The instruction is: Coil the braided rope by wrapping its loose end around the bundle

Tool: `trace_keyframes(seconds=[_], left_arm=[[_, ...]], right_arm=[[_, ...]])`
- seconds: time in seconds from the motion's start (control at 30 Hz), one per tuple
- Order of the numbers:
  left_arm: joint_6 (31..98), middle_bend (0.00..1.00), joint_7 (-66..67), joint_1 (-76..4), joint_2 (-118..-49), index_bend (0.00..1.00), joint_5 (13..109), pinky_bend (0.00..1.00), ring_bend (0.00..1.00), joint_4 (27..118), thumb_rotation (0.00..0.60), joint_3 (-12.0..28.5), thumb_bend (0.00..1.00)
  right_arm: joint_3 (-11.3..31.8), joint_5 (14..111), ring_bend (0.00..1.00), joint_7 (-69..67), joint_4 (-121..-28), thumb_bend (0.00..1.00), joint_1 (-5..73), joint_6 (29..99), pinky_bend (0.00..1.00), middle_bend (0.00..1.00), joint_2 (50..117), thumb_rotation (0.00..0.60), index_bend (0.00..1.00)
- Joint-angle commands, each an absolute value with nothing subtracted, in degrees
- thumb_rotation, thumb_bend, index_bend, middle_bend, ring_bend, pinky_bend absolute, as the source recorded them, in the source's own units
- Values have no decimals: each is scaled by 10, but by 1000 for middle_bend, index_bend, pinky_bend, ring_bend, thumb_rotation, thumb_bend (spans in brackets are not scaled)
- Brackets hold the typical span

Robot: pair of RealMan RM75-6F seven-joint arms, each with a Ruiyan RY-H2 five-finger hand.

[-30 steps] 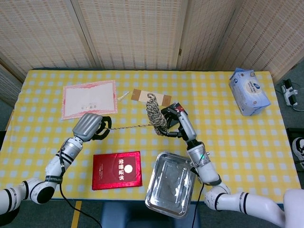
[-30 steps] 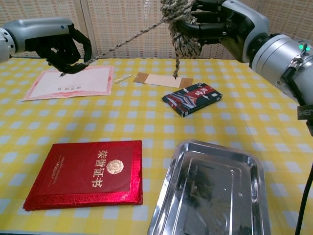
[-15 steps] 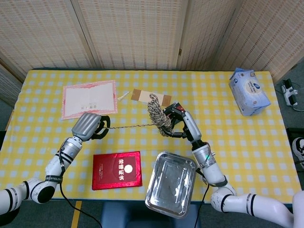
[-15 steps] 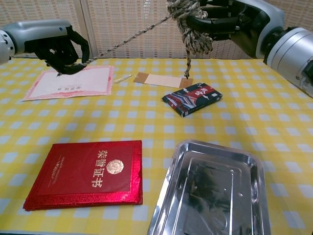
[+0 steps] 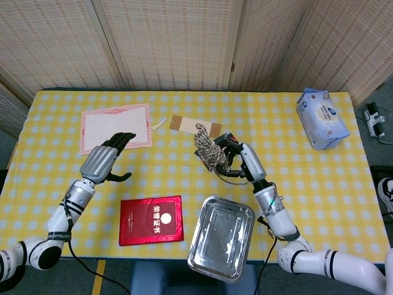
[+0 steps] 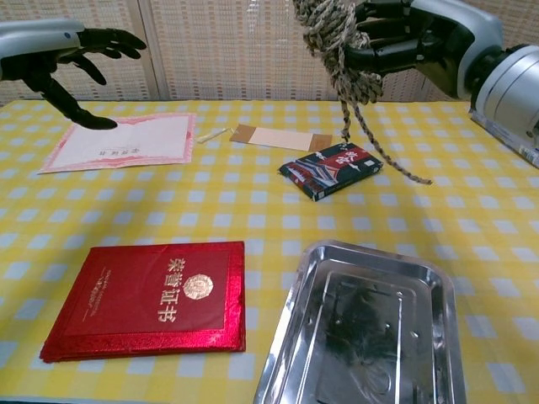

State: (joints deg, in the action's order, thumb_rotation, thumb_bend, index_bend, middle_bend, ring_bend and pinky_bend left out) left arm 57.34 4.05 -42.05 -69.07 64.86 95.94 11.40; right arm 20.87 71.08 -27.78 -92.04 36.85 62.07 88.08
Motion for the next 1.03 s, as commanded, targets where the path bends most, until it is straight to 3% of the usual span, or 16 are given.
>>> trace_keyframes(seconds=[0.03,0.27,0.63,1.03], left_arm=[[632,110,53,-384,-686,30,669,244,108,947,600,102,264],[736,173,89,-316,-694,112,708,246,167,904,600,72,270],[804,184,92,-229,-696,168,736,227,170,856,600,31,270],[883,199,82,-141,-683,214,784,225,178,875,600,-3,271]], right_arm=[[206,703,796,-264,-927,582,367,613,643,770,869,600,887],[199,673,798,-211,-956,582,367,582,644,770,828,600,888],[198,608,804,-145,-1005,582,382,532,654,776,774,600,899],[194,598,805,-148,-1009,583,377,530,655,777,762,600,900]])
